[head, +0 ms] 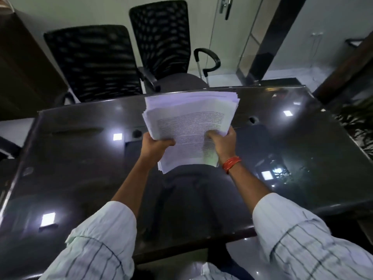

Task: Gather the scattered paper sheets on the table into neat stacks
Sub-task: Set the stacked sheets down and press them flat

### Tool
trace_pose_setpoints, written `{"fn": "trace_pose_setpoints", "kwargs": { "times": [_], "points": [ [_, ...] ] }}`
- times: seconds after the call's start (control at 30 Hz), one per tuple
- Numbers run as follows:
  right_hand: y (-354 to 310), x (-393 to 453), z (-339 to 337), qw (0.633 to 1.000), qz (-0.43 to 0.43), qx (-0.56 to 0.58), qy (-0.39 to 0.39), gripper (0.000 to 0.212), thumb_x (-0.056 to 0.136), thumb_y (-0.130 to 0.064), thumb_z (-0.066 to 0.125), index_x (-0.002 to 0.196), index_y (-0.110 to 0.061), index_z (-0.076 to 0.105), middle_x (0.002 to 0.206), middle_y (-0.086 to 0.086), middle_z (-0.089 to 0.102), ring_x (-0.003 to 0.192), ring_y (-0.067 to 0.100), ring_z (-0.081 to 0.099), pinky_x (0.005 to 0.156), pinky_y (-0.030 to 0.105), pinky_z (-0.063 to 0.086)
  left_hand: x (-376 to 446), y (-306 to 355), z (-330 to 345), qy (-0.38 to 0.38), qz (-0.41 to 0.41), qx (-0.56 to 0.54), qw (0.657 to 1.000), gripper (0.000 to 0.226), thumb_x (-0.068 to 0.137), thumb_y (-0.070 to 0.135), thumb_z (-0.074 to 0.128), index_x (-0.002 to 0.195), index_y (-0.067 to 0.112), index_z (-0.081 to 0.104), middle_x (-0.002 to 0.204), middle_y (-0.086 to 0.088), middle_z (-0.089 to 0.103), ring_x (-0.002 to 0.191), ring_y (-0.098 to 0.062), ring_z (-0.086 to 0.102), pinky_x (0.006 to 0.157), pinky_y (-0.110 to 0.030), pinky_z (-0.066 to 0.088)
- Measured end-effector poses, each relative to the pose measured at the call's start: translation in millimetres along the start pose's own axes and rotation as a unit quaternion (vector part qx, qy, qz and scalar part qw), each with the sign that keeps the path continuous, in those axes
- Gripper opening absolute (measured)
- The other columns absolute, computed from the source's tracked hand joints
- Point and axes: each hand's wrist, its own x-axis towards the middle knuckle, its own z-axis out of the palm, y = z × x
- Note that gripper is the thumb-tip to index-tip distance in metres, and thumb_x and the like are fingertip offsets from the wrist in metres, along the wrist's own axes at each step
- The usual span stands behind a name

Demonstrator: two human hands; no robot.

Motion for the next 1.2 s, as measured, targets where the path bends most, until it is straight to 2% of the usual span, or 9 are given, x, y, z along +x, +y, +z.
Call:
{"fn": "trace_pose_setpoints", "kwargs": {
  "times": [0.2,0.3,0.5,0.6,0.83,0.9,1.0,1.1,1.2],
  "points": [
    [-4.0,58.1,-85.2,0.999,-0.012,-0.01,-0.038,0.032,0.074,0.015,0.071,0.102,0.001,0.064,0.087,0.001,0.067,0.074,-0.004,0.066,0.06,0.011,0.05,2.7,-7.7,105.5,0.088,0.003,-0.034,0.996,0.038,0.05,0.0,0.075,0.082,0.02,0.066,0.087,0.002,0.068,0.079,-0.011,0.066,0.067,-0.028,0.059],
    [2.5,72.3,-113.4,0.998,-0.019,-0.015,-0.066,0.032,0.073,0.019,0.069,0.102,0.005,0.064,0.085,0.0,0.068,0.074,-0.003,0.067,0.064,0.016,0.052,-1.8,-17.0,128.0,0.089,0.0,-0.05,0.995,0.041,0.051,-0.002,0.076,0.086,0.018,0.068,0.088,0.0,0.07,0.084,-0.017,0.068,0.071,-0.036,0.061],
    [32.2,72.2,-144.5,0.993,0.021,-0.043,-0.11,0.032,0.072,0.017,0.067,0.101,0.004,0.065,0.079,-0.001,0.066,0.066,-0.004,0.062,0.059,0.016,0.049,-10.2,-39.8,139.0,0.066,-0.055,0.028,0.996,0.047,0.049,0.02,0.082,0.087,-0.002,0.066,0.082,-0.005,0.067,0.071,-0.008,0.067,0.065,-0.03,0.059],
    [27.2,76.0,-145.4,0.991,0.033,-0.032,-0.125,0.031,0.074,0.021,0.063,0.099,0.002,0.066,0.08,0.001,0.066,0.067,-0.003,0.063,0.06,0.015,0.05,-10.3,-32.1,152.1,0.1,-0.051,0.031,0.993,0.028,0.052,0.007,0.076,0.078,0.011,0.067,0.079,-0.005,0.066,0.068,-0.008,0.064,0.063,-0.027,0.056],
    [19.8,74.3,-157.3,0.99,0.021,-0.029,-0.134,0.03,0.069,0.016,0.066,0.08,-0.012,0.065,0.067,-0.012,0.065,0.061,-0.003,0.06,0.056,0.015,0.048,-23.2,-27.2,155.8,0.118,-0.034,0.027,0.992,0.027,0.053,-0.001,0.074,0.076,0.012,0.071,0.075,-0.002,0.072,0.07,-0.012,0.069,0.066,-0.031,0.06],
    [27.7,72.0,-159.9,0.986,0.043,-0.049,-0.156,0.024,0.065,0.006,0.065,0.083,-0.01,0.066,0.069,-0.01,0.065,0.062,-0.002,0.061,0.058,0.017,0.048,-27.4,-37.1,157.9,0.118,-0.059,0.029,0.991,0.029,0.053,0.0,0.073,0.078,0.015,0.07,0.073,0.004,0.072,0.068,-0.006,0.068,0.066,-0.033,0.059],
    [38.2,68.7,-159.4,0.98,0.063,-0.069,-0.177,0.029,0.07,0.018,0.064,0.087,-0.005,0.065,0.075,-0.002,0.065,0.065,-0.001,0.062,0.059,0.018,0.049,-27.9,-47.3,157.7,0.129,-0.101,0.049,0.985,0.026,0.056,-0.003,0.075,0.076,0.011,0.067,0.076,-0.003,0.068,0.063,-0.001,0.065,0.069,-0.037,0.054],
    [31.2,70.7,-155.1,0.985,0.057,-0.06,-0.153,0.036,0.073,0.023,0.062,0.082,-0.012,0.064,0.075,-0.001,0.064,0.062,-0.004,0.062,0.057,0.015,0.048,-20.6,-42.4,159.0,0.134,-0.092,0.061,0.985,0.028,0.062,-0.01,0.076,0.076,0.012,0.066,0.08,-0.008,0.068,0.068,-0.01,0.066,0.069,-0.039,0.057],
    [27.7,74.2,-156.1,0.987,0.045,-0.046,-0.15,0.034,0.073,0.023,0.063,0.089,-0.007,0.065,0.079,0.001,0.065,0.067,-0.003,0.064,0.059,0.015,0.05,-16.7,-36.8,157.9,0.14,-0.07,0.062,0.986,0.028,0.061,-0.01,0.077,0.075,0.013,0.067,0.079,-0.006,0.068,0.067,-0.008,0.066,0.064,-0.032,0.058]
  ]
}}
